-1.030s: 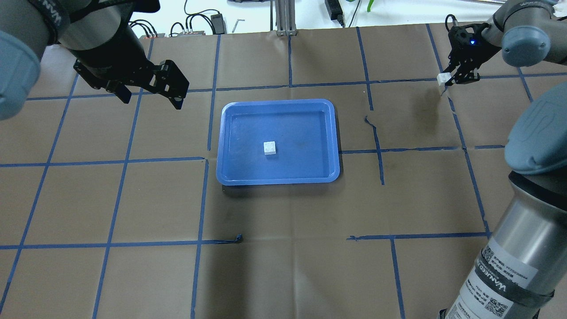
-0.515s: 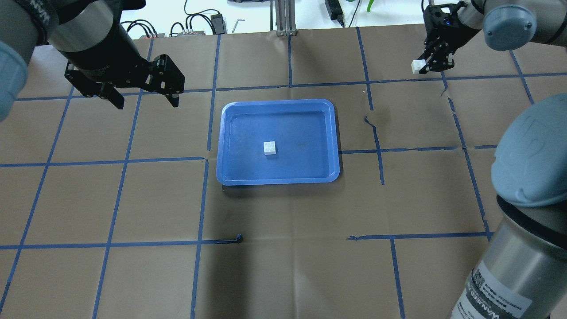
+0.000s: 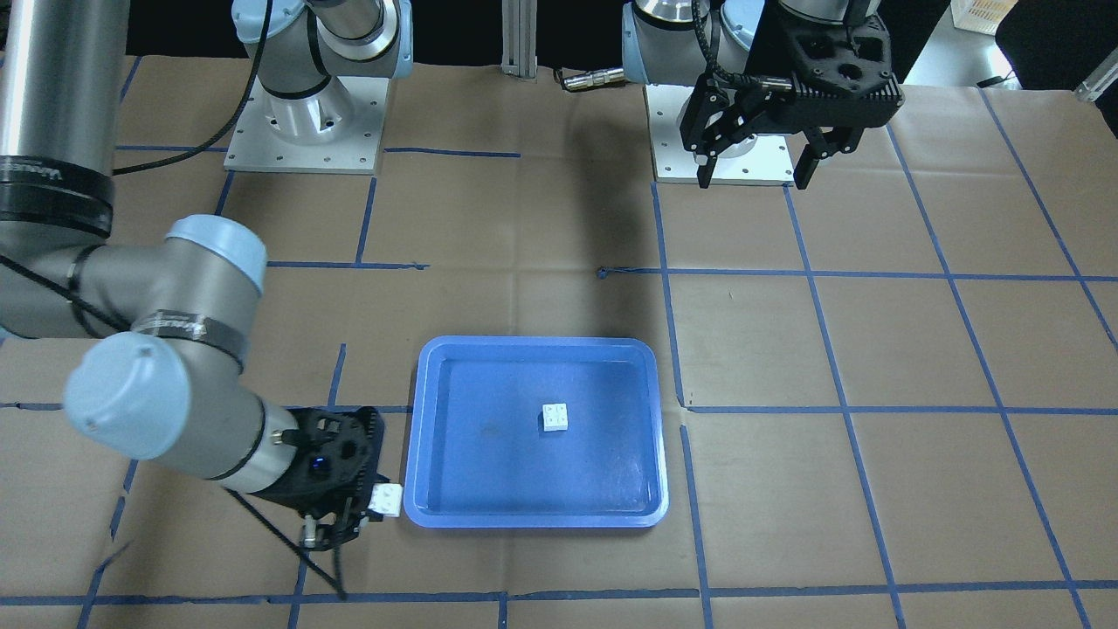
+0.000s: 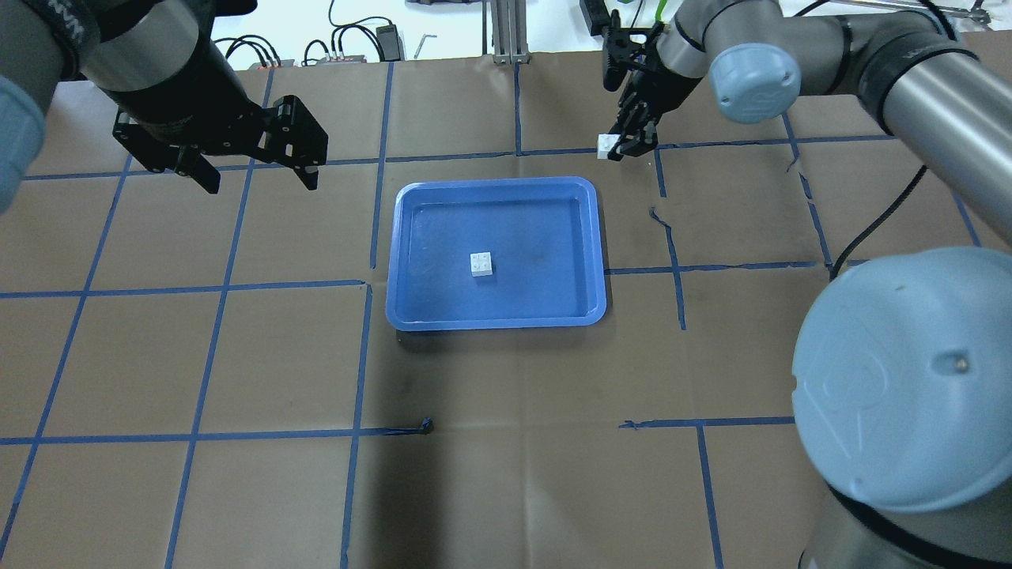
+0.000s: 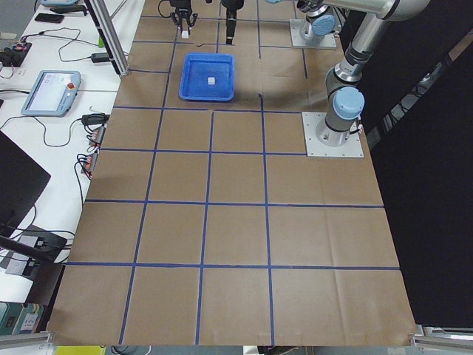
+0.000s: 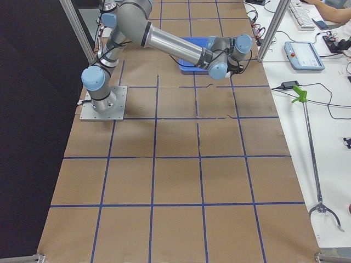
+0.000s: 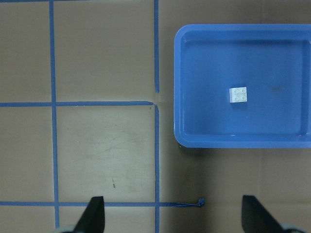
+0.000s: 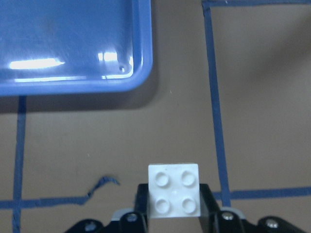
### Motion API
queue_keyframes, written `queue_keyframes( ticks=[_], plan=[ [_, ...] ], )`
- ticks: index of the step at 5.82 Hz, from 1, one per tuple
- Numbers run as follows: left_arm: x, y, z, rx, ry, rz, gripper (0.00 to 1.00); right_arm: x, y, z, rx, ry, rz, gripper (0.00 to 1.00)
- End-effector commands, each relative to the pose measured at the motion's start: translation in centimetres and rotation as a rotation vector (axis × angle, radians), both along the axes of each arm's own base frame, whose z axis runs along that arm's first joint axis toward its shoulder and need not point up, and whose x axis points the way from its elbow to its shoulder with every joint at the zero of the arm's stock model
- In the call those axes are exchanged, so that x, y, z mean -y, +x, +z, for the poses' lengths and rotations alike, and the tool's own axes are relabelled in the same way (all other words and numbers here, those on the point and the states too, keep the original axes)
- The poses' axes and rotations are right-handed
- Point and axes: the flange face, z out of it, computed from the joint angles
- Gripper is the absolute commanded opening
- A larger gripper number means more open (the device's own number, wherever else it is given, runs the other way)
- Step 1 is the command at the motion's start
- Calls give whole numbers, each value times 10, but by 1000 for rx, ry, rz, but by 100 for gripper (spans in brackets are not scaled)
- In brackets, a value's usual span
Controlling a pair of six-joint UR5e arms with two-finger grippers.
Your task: Assemble white blocks and place on blue tray
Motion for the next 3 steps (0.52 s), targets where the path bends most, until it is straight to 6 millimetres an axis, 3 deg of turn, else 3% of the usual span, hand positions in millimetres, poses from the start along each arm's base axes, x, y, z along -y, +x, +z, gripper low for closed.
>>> queue_keyframes(
  ticks=[1,2,3],
  plan=[
    [0,1,1,-2,-7,1,99,-45,91,-28,12,-21,-64,20],
    [2,4,0,-3,-7,9,99,-58,97,-44,15,-28,-81,20],
    [1,4,1,-3,-9,9,99,-102,92,-93,30,-52,-96,19]
  ],
)
